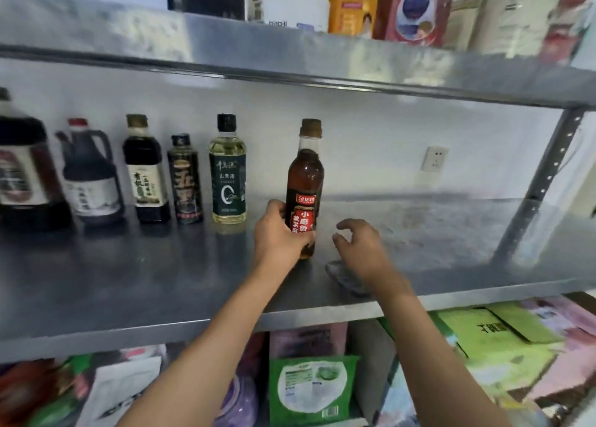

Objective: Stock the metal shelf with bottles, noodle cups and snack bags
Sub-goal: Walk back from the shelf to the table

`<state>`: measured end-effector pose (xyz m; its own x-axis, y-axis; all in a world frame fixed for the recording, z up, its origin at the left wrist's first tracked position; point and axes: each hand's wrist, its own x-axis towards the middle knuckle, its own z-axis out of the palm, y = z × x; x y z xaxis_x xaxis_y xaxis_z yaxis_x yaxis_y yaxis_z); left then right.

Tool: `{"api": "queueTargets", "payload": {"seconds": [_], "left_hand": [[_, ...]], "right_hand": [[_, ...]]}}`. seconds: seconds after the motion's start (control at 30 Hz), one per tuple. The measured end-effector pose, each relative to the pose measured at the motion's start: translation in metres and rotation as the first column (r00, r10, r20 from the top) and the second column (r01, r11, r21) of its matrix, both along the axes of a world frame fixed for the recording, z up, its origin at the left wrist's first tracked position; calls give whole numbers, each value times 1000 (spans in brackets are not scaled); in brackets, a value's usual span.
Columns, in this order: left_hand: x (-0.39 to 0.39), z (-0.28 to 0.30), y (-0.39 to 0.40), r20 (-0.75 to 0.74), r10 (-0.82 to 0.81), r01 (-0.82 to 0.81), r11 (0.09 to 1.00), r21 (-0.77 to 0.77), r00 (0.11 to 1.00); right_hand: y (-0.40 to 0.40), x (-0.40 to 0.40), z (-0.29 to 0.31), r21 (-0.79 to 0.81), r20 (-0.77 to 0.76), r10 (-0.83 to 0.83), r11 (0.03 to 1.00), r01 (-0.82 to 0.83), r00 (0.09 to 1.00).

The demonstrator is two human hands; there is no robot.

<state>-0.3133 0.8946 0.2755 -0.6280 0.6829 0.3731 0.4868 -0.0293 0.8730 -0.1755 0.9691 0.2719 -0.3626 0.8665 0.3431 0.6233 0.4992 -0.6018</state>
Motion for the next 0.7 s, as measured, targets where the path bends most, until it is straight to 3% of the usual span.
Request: {"api": "queueTargets", "payload": {"seconds": [0.23,0.7], "left_hand": [[-39,-3,45,48,217,-214,974,-70,975],[-70,-17,116,-65,244,-248,967,-56,967]], "right_hand": [[36,-28,-4,6,43,155,988,-155,987],[51,-33,-25,-16,-11,277,961,-277,961]]}}
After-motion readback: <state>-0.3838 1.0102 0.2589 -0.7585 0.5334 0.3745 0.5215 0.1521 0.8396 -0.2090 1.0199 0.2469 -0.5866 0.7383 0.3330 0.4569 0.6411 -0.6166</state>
